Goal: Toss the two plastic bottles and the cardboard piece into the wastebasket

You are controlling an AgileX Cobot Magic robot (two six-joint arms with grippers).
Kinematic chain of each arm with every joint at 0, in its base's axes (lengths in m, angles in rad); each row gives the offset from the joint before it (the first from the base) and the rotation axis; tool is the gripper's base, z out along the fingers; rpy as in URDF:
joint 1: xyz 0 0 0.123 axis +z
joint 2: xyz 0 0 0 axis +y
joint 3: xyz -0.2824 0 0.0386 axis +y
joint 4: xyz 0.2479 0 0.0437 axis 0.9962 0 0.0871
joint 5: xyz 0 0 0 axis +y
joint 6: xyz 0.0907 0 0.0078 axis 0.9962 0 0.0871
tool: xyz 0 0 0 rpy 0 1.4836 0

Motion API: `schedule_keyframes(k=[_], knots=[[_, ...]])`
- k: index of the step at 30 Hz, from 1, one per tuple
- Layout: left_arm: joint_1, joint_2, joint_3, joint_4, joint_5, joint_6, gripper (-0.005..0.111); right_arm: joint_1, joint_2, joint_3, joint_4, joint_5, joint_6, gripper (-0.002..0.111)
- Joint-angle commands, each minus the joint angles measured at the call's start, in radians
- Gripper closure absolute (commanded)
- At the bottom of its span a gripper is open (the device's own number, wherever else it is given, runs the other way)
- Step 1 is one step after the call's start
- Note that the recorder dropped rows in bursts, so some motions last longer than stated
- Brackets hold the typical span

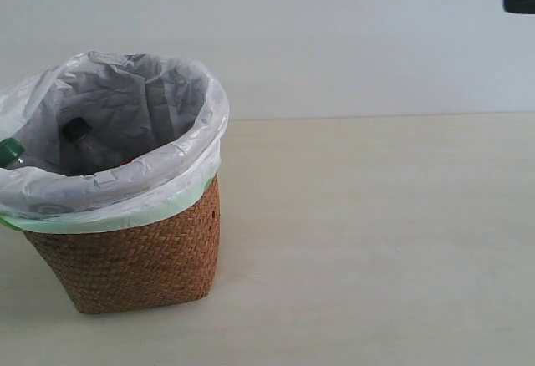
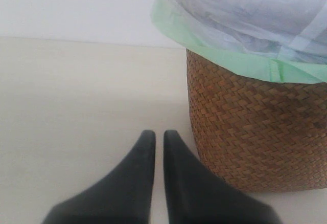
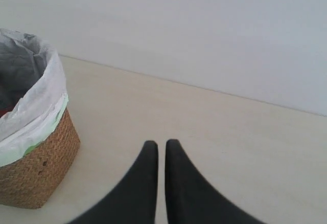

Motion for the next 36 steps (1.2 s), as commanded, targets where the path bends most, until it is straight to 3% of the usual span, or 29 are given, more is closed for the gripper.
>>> schedule_keyframes(k=[1, 11, 36], knots=[[0.003, -0.002, 0.003, 0.002, -0.003, -0.009, 0.101, -0.003, -0.154, 0.080, -0.031, -0.011, -0.005, 0.108], [0.003, -0.002, 0.003, 0.002, -0.003, -0.009, 0.101, -0.003, -0.388, 0.122, -0.023, 0.189, 0.000, 0.108], [0.003, -0.002, 0.003, 0.002, -0.003, -0.009, 0.101, -0.009, -0.505, 0.157, -0.031, 0.169, 0.005, 0.108]])
